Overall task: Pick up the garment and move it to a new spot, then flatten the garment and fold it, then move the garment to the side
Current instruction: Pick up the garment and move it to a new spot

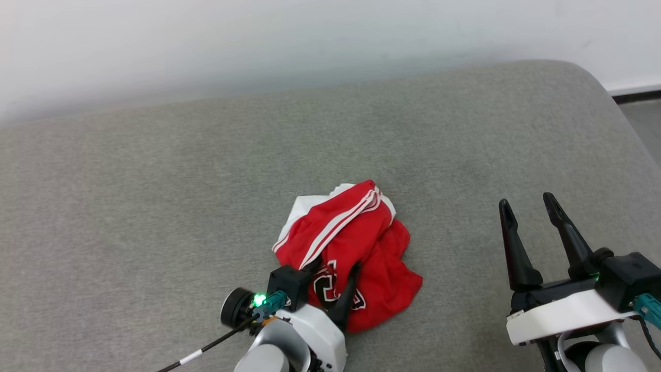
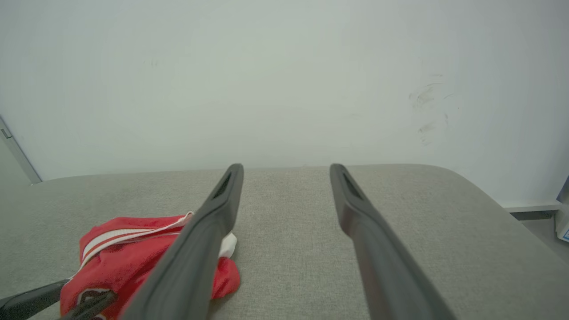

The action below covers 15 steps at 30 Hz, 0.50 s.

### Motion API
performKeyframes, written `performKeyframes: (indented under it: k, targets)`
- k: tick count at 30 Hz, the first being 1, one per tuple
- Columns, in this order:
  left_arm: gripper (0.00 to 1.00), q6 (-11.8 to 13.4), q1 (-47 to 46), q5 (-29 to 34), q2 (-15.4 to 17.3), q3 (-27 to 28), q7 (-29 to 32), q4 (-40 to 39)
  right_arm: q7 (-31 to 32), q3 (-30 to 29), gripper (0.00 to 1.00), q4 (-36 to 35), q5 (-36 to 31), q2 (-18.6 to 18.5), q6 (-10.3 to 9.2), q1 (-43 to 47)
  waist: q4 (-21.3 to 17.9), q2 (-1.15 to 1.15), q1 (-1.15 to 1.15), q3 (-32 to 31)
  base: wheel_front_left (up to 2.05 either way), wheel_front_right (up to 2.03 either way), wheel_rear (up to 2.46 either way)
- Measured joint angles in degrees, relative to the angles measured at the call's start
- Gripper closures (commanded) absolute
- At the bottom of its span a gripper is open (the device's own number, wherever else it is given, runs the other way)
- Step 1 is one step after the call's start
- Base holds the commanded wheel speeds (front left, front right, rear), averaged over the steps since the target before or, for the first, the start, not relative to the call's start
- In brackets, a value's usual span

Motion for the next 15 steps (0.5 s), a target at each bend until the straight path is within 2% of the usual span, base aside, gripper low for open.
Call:
performKeyframes:
  k: [7,11,15]
  targets:
    - [0.00,2.45,-0.90,-0.74,-0.02,-0.69,-4.26,-7.00,0.66,-1.30,0.00,0.24,-0.82,-0.01,0.00,0.44,2.96,0.00,0.00,-2.55,0.00,0.00,0.00]
    - [0.00,4.61,-0.08,-0.86,1.07,1.81,-5.34,-11.01,1.36,-2.54,0.00,-0.10,-1.09,0.00,0.00,1.22,4.71,0.00,0.00,-3.94,0.00,0.00,0.00]
    - [0.00,7.09,1.74,-1.51,3.66,5.56,-5.72,-13.61,1.86,-3.55,0.00,-0.47,-1.42,0.00,0.00,1.82,6.09,0.00,0.00,-5.01,0.00,0.00,0.00]
